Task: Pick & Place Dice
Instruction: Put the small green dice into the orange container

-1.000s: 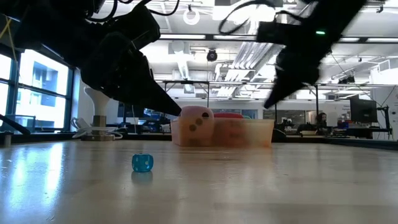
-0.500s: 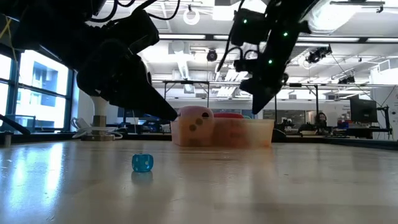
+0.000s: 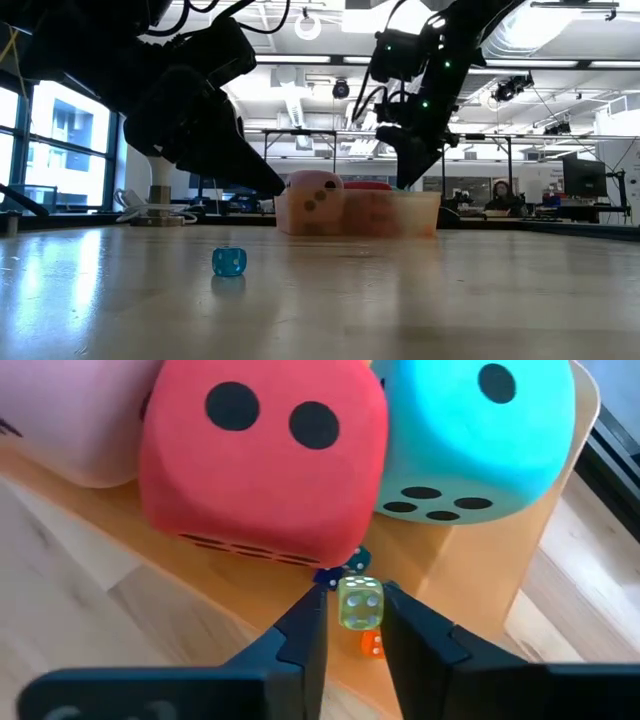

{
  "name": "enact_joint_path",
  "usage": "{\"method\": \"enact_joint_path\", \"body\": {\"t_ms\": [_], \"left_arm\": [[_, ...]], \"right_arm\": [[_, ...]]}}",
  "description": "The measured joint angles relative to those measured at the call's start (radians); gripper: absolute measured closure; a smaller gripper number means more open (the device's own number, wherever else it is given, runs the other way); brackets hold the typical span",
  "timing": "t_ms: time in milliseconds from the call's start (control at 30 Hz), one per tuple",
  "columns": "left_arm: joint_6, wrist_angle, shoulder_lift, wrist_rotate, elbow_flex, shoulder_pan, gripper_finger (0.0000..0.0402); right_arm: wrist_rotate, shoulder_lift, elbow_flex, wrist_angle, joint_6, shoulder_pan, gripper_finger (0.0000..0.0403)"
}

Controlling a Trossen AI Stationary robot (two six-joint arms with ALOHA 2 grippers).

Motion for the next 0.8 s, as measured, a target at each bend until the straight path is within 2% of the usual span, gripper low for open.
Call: {"method": "enact_joint_path", "body": {"t_ms": [267, 533, 800], "left_arm": [[0.0, 0.0, 0.0, 0.0, 0.0, 0.0, 0.0225], [0.001, 0.0, 0.0, 0.0, 0.0, 0.0, 0.0225], [0.001, -0.001, 0.0, 0.0, 0.0, 0.0, 0.0225]], "right_arm": [[-0.004, 0.0, -0.001, 0.0, 0.004, 0.0, 0.0258], [0.015, 0.0, -0.001, 0.0, 0.084, -0.006, 0.0187], [0.014, 0.0, -0.001, -0.022, 0.12, -0.047, 0.0169]]}}
